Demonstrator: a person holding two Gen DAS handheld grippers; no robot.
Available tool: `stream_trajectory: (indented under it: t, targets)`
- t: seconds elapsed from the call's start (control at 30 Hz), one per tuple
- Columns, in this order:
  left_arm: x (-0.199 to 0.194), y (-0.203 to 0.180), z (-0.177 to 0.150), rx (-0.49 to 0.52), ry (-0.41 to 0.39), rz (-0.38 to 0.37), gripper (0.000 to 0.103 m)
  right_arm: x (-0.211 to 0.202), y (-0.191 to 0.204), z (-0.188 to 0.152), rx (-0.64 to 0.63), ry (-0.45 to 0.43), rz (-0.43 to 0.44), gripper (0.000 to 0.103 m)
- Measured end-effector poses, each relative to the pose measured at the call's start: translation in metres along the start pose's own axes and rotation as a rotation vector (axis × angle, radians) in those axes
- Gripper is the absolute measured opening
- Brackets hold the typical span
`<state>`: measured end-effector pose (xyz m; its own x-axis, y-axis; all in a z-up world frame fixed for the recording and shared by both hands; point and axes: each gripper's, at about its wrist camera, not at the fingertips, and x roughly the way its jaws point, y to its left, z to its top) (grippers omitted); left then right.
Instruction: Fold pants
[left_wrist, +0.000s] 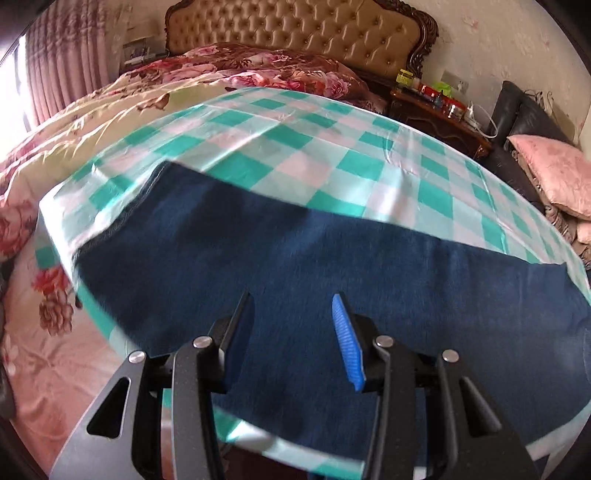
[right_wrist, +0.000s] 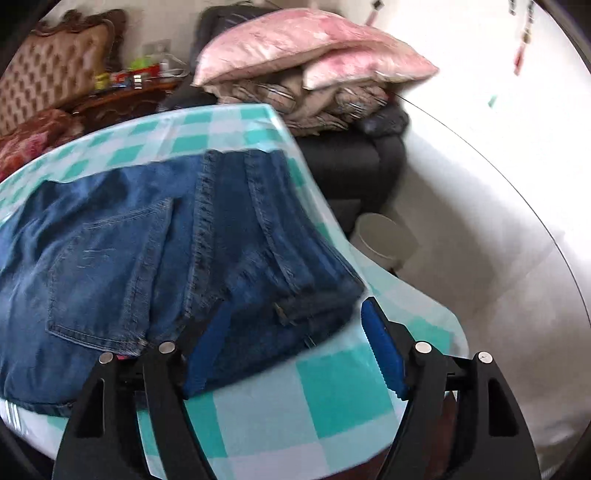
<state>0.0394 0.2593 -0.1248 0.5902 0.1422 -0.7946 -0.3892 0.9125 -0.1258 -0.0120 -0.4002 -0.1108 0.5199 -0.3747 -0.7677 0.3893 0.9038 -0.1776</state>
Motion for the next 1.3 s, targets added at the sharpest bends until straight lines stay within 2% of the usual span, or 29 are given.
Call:
stream_trajectory:
  t: [0.1, 0.2, 0.23, 0.3, 0.33, 0.4, 0.43, 0.47, 0.5, 0.53, 0.6, 0.63, 0.67, 0.7, 0.73, 0.77, 0.83, 0.87, 0.9, 0.93, 1.03, 1.07, 1.13, 1.23, 1.3]
  targets:
    - [-0.004, 0.002, -0.009, 0.002, 0.004, -0.008, 0.044, -0.017, 0.007, -0.002, 0.016, -0.034, 0.024, 0.071]
    - [-0.011, 0.003, -0.015, -0.003, -0.01, -0.005, 0.044, -0.048, 0.043, -0.004, -0.06, -0.111, 0.074, 0.072]
    - [-0.015, 0.006, -0.017, -0.011, -0.018, -0.006, 0.044, -0.057, 0.059, -0.006, -0.074, -0.118, 0.117, 0.073]
    - [-0.022, 0.01, -0.02, -0.017, -0.028, -0.015, 0.044, -0.081, 0.112, -0.015, -0.136, -0.129, 0.272, 0.073]
    - [-0.028, 0.009, -0.022, -0.002, -0.041, -0.043, 0.044, -0.091, 0.138, -0.021, -0.182, -0.133, 0.339, 0.073]
    - [-0.041, -0.004, -0.026, 0.049, -0.075, -0.158, 0.044, -0.108, 0.206, -0.038, -0.29, -0.125, 0.474, 0.073]
    - [-0.048, -0.016, -0.03, 0.072, -0.085, -0.259, 0.045, -0.114, 0.235, -0.047, -0.316, -0.114, 0.53, 0.072]
    - [-0.05, -0.033, -0.034, 0.088, -0.075, -0.347, 0.053, -0.118, 0.26, -0.053, -0.326, -0.105, 0.57, 0.072]
    - [-0.05, -0.046, -0.036, 0.102, -0.07, -0.397, 0.069, -0.121, 0.275, -0.056, -0.327, -0.101, 0.579, 0.072]
    - [-0.047, -0.068, -0.039, 0.124, -0.063, -0.479, 0.076, -0.122, 0.291, -0.061, -0.325, -0.087, 0.576, 0.072]
    - [-0.039, -0.09, -0.04, 0.126, -0.069, -0.509, 0.075, -0.123, 0.307, -0.065, -0.326, -0.045, 0.59, 0.072]
    - [-0.026, -0.095, -0.036, 0.104, -0.045, -0.514, 0.075, -0.125, 0.309, -0.068, -0.339, -0.046, 0.593, 0.072]
    - [-0.019, -0.096, -0.031, 0.115, -0.033, -0.503, 0.073, -0.129, 0.306, -0.069, -0.352, -0.07, 0.578, 0.072]
    - [-0.013, -0.094, -0.022, 0.137, -0.044, -0.462, 0.072, -0.132, 0.299, -0.067, -0.352, -0.093, 0.562, 0.073]
    - [-0.006, -0.083, 0.001, 0.121, -0.078, -0.407, 0.071, -0.133, 0.292, -0.066, -0.339, -0.109, 0.543, 0.076]
    - [0.001, -0.073, 0.025, 0.078, -0.098, -0.393, 0.07, -0.13, 0.282, -0.062, -0.313, -0.11, 0.52, 0.076]
    - [0.025, -0.06, 0.09, -0.012, -0.102, -0.427, 0.071, -0.115, 0.257, -0.05, -0.232, -0.084, 0.469, 0.076]
    - [0.043, -0.065, 0.125, -0.024, -0.08, -0.467, 0.072, -0.107, 0.248, -0.045, -0.199, -0.075, 0.443, 0.076]
    - [0.053, -0.072, 0.144, -0.017, -0.073, -0.471, 0.072, -0.098, 0.237, -0.037, -0.171, -0.063, 0.406, 0.076]
    - [0.073, -0.085, 0.176, 0.0, -0.075, -0.432, 0.072, -0.093, 0.232, -0.033, -0.165, -0.059, 0.39, 0.076]
    - [0.132, -0.103, 0.239, 0.005, -0.046, -0.319, 0.072, -0.076, 0.216, -0.024, -0.149, -0.046, 0.324, 0.076]
    - [0.144, -0.103, 0.246, 0.01, -0.028, -0.305, 0.072, -0.071, 0.211, -0.021, -0.148, -0.038, 0.302, 0.076]
    - [0.162, -0.093, 0.252, 0.054, -0.004, -0.231, 0.072, -0.058, 0.195, -0.015, -0.143, -0.026, 0.258, 0.076]
    - [0.169, -0.039, 0.24, 0.107, 0.001, -0.098, 0.072, -0.038, 0.16, -0.001, -0.092, -0.023, 0.194, 0.076]
    - [0.151, 0.01, 0.219, 0.114, -0.015, 0.035, 0.071, -0.024, 0.138, 0.005, -0.053, -0.007, 0.157, 0.076]
